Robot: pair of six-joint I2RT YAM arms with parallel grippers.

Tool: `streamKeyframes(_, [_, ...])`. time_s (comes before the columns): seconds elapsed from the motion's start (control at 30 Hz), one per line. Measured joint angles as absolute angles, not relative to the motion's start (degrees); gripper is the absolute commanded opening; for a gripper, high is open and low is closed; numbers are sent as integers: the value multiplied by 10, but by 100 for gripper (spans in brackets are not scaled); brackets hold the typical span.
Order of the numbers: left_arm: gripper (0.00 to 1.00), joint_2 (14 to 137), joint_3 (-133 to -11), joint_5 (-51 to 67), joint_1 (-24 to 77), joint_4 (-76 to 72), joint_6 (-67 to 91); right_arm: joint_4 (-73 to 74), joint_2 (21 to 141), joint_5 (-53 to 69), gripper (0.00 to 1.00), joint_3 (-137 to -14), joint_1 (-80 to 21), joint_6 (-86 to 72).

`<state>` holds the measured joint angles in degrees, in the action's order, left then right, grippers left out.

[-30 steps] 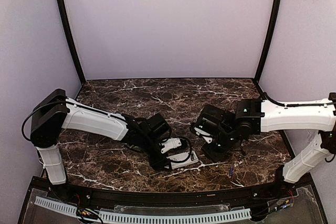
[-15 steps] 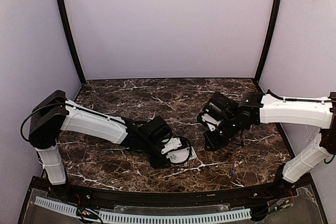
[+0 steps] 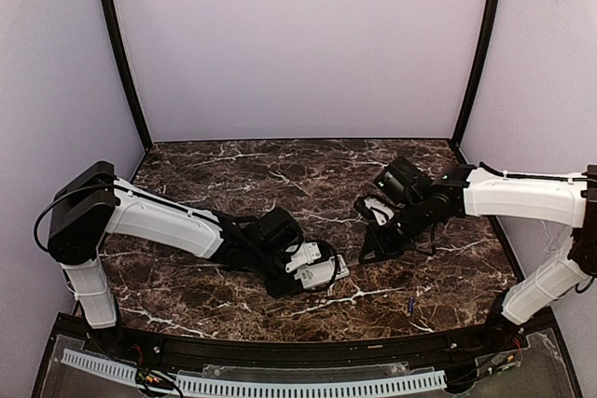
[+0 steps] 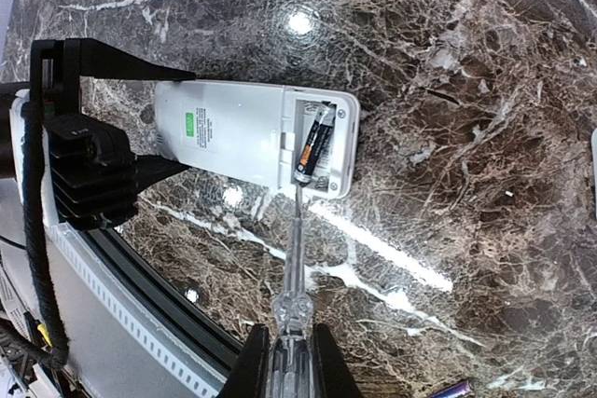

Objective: Unload the batteries from the remote control

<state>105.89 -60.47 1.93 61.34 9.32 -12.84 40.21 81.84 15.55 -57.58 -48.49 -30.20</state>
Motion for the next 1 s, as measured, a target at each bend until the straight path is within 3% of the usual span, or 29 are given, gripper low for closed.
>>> streamKeyframes(1.0, [1, 1059, -603, -32, 621, 78, -122, 321, 829, 194, 0, -529, -438, -292])
